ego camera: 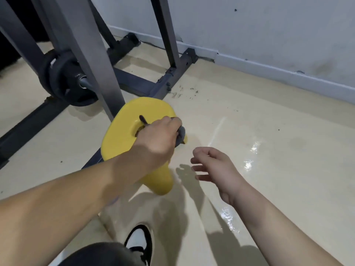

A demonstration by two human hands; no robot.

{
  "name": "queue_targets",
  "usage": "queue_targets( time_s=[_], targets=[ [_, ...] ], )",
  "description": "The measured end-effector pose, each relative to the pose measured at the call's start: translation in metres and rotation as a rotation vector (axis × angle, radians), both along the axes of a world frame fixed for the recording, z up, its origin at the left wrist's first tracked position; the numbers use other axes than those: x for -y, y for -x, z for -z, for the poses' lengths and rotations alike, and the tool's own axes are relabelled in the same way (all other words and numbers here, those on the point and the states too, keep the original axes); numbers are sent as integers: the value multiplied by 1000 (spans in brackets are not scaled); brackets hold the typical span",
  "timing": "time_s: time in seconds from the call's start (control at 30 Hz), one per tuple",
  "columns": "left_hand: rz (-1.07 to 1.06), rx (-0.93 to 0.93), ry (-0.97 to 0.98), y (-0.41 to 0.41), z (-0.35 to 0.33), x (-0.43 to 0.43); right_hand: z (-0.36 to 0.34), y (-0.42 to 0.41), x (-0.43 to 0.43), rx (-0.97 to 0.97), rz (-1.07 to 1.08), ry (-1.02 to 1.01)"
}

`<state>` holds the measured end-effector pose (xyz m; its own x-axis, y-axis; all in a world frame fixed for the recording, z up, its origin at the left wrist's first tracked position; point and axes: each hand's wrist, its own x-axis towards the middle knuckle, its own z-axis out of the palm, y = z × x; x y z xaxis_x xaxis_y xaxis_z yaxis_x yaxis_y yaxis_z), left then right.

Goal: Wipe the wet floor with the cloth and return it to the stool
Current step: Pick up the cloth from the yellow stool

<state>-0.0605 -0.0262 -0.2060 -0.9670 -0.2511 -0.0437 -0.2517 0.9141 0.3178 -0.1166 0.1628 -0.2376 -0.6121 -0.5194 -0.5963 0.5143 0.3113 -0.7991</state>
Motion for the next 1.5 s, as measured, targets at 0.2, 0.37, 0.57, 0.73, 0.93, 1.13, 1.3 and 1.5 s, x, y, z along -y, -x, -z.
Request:
queue_targets(
  time_s=[0.2, 0.37, 0.57, 0.73, 0.93, 1.13, 1.3, 1.5],
  targets=[
    [84, 69, -437, 40, -35, -128, -16, 20, -100, 1, -23, 137],
    [11, 170, -510, 63, -12, -179, -3, 44, -176, -111, -163, 9],
    [46, 536, -453, 87, -32, -216, 18, 76, -227, -196, 250, -180],
    [88, 686, -207, 95, -52, -231, 3, 90, -247, -197, 432, -73],
    [-103, 368, -400, 105, -90, -231, 5, 92, -273, -104, 472, -23],
    [-112, 179, -456, 132, -63, -227, 32, 98, -261, -75, 298, -75],
    [-8, 148, -283, 167, 14, -217, 69, 114, -260, -135, 263, -232],
    [167, 322, -255, 225, 113, -209, 122, 146, -272, -94, 351, -475]
  ],
)
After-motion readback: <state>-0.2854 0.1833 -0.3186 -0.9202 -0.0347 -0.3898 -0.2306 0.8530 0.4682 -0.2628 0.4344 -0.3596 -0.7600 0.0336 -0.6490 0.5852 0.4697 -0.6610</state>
